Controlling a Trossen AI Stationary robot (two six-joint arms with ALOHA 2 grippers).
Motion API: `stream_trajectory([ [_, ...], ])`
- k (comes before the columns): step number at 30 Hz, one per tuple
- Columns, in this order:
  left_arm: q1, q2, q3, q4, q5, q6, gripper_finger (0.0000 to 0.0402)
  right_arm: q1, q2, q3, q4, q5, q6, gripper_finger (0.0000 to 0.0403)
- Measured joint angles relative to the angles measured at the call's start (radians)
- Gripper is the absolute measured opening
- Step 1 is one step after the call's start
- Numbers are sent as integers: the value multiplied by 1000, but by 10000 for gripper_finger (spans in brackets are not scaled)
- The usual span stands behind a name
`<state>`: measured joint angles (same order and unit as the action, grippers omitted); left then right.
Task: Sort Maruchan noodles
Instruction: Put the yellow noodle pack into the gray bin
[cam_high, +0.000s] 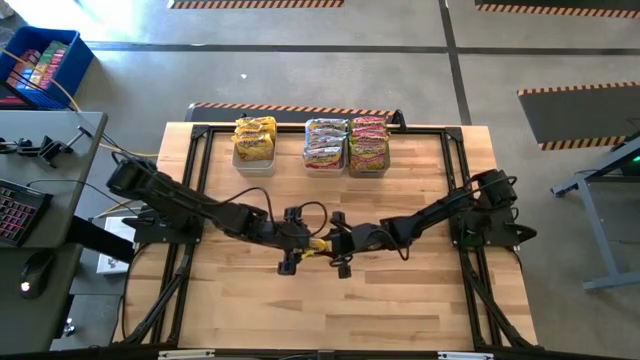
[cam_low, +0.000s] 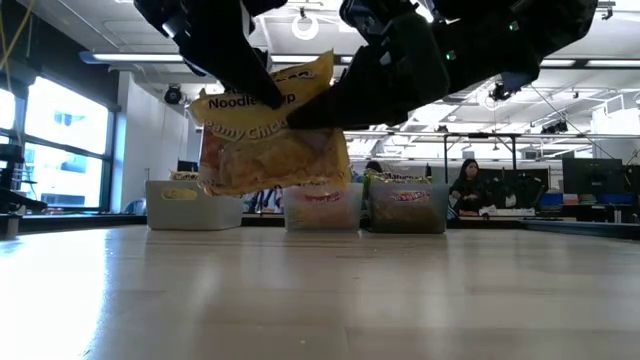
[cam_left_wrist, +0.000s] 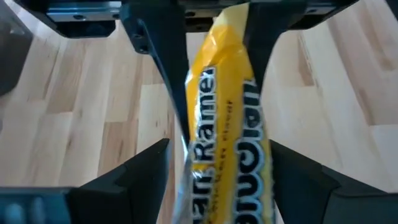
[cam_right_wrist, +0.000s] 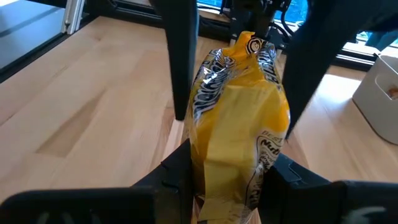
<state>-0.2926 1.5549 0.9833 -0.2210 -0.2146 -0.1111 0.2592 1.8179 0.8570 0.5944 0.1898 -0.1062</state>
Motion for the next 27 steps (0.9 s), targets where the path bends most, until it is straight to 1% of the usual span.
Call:
stream_trajectory([
  [4,1,6,0,-12,3,34,239,0,0,0,8,0,0,99],
  [6,1,5,0,-20,3,44,229,0,0,0,13,0,0,99],
  [9,5,0,0,-21,3,46,197,0,0,0,16,1,0,100],
  [13,6,-3,0,-25,12,87,140,0,0,0,15,11,4,116],
  [16,7,-3,0,-31,20,110,102,2,0,0,12,48,5,130],
  [18,6,-18,1,-58,21,122,86,5,0,0,15,69,1,138],
  [21,18,-50,1,-125,21,123,80,5,-1,0,21,98,1,149],
  [24,38,-109,-1,-230,9,127,80,5,-7,0,7,114,-6,159],
  [27,71,-169,0,-352,-2,166,80,12,-25,0,-26,152,-36,165],
])
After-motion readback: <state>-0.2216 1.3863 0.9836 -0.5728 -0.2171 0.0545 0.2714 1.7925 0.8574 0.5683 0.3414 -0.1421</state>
